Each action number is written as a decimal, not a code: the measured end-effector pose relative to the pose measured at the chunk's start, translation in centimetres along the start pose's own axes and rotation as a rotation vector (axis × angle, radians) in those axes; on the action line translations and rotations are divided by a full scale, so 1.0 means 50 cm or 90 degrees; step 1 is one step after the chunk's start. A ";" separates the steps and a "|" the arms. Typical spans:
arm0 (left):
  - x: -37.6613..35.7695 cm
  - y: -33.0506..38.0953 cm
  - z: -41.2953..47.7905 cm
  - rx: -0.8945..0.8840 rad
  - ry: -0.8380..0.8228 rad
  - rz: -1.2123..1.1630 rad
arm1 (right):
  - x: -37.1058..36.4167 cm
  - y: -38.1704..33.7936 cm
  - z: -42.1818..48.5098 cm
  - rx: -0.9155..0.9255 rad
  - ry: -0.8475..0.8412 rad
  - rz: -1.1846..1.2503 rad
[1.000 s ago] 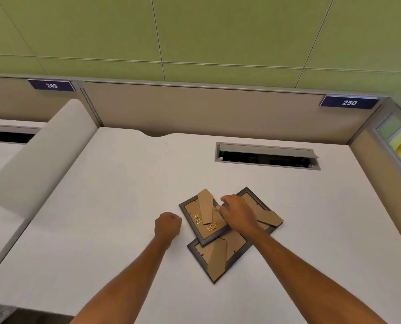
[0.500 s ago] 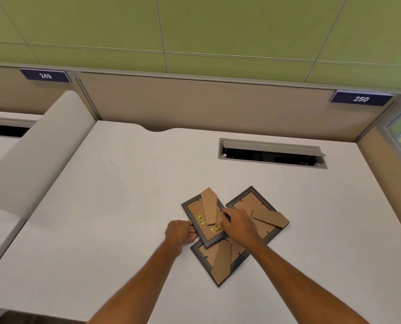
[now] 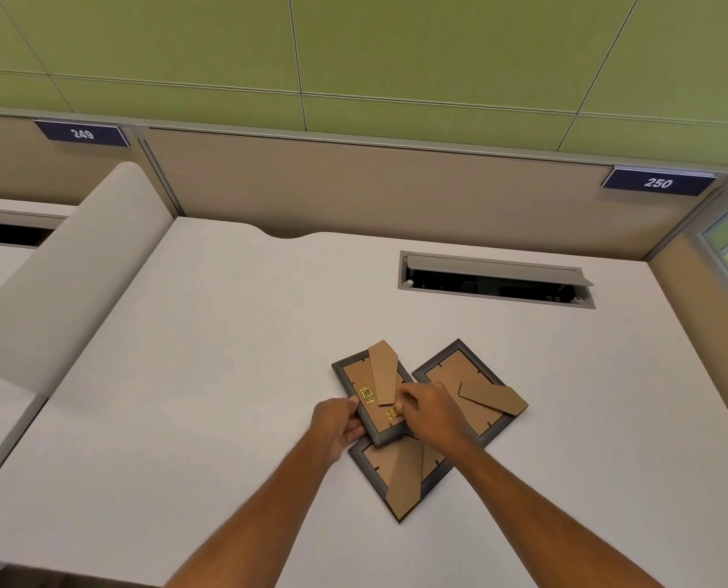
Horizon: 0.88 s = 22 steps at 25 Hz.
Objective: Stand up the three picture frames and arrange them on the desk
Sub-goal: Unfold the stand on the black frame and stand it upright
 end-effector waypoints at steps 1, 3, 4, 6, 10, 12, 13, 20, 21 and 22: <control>-0.004 0.005 -0.004 -0.011 -0.005 -0.003 | 0.000 0.002 0.000 0.000 0.000 0.003; -0.011 0.021 -0.008 -0.049 -0.011 0.016 | 0.000 0.003 -0.001 0.003 -0.002 0.009; -0.012 0.030 -0.010 -0.068 -0.011 0.029 | 0.000 0.003 -0.002 0.008 -0.006 0.014; -0.011 0.043 -0.014 -0.090 -0.010 0.039 | 0.007 0.006 -0.003 0.018 -0.009 0.024; 0.000 0.069 -0.027 -0.077 -0.025 -0.017 | 0.053 0.021 0.005 0.021 0.020 0.090; 0.004 0.084 -0.035 -0.064 -0.044 -0.044 | 0.079 0.029 0.009 -0.012 0.021 0.204; 0.005 0.092 -0.039 -0.062 -0.060 -0.051 | 0.088 0.030 0.011 -0.028 0.013 0.258; 0.014 0.146 -0.083 -0.038 -0.176 -0.074 | 0.136 -0.007 0.015 0.030 -0.045 0.313; 0.013 0.149 -0.088 -0.030 -0.187 -0.085 | 0.140 -0.014 0.016 0.047 -0.045 0.288; 0.013 0.152 -0.092 -0.024 -0.195 -0.099 | 0.145 -0.021 0.016 0.062 -0.037 0.273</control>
Point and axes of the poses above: each hand's wrist, its own z-axis towards the middle knuckle, its own x-axis out of the back of the hand, y = z × x, the point moved 8 cm from there along z, towards the middle knuckle, and after that the axes turned 9 degrees about z, right-handed, at the moved point
